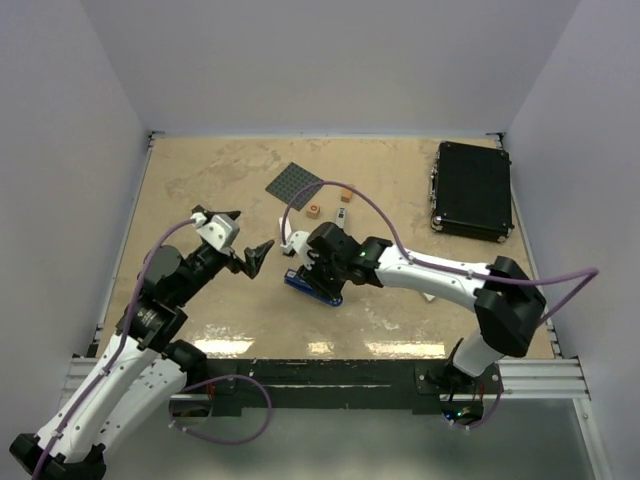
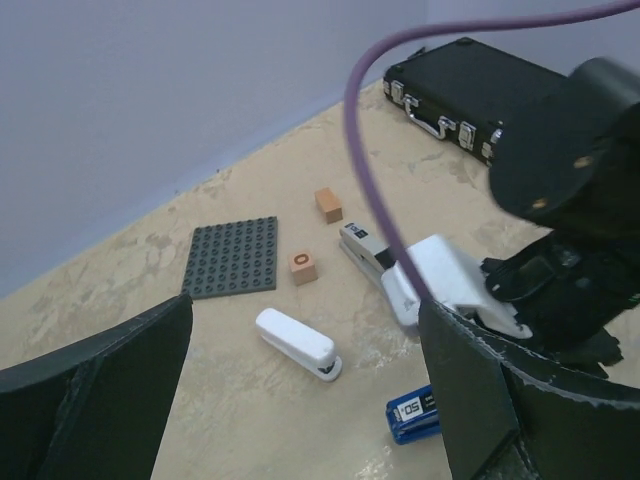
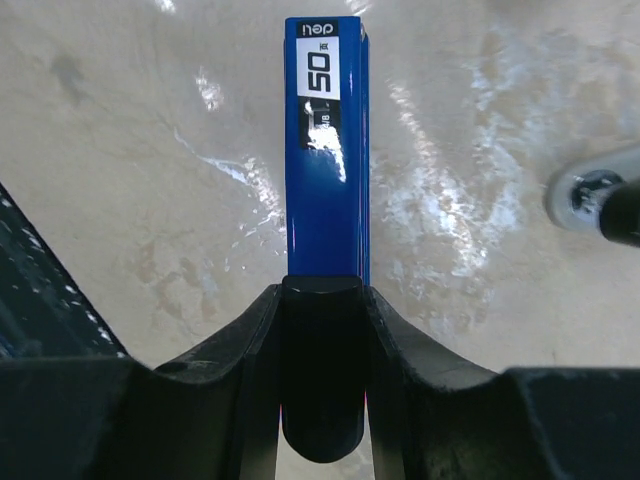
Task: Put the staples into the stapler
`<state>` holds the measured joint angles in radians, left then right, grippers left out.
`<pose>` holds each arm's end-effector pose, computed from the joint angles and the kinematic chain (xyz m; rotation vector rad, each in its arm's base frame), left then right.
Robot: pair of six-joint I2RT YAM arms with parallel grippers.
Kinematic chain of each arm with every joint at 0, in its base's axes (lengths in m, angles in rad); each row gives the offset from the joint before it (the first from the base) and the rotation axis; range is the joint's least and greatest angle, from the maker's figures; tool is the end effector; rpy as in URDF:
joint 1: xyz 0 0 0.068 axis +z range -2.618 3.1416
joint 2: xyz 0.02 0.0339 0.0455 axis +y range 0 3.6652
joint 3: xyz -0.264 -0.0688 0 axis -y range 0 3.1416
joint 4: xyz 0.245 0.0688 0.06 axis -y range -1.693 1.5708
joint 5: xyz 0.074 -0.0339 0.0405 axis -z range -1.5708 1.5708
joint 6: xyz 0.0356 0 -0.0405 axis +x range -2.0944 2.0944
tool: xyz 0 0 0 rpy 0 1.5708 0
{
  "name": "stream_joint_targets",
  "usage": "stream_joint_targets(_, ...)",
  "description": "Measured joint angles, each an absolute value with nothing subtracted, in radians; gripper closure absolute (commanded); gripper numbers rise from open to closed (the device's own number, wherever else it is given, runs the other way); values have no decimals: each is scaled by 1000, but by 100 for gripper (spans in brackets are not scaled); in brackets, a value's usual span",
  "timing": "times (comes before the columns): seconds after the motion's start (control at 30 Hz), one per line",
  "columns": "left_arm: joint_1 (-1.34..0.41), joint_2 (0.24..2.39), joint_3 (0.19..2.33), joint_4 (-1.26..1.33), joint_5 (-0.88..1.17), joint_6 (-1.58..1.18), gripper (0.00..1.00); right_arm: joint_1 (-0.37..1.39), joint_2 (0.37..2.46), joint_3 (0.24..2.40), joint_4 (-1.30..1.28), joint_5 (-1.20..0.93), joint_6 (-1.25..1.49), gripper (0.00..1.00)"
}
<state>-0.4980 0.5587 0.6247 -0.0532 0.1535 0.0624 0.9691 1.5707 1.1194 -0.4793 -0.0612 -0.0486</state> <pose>0.1255 -0.0744 0.3309 0.5524 1.4768 -0.4621 0.1862 0.2750 0.2368 -1.2690 2.2215 0.4468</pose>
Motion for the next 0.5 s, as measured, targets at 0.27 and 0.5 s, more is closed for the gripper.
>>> stream_joint_targets(0.27, -498, 538, 661, -187, 366, 229, 0, 971, 1689, 1106, -471, -72, -170, 43)
stream_joint_targets(0.5, -498, 594, 682, -268, 437, 292, 0, 955, 1655, 1087, -440, -75, -167, 20)
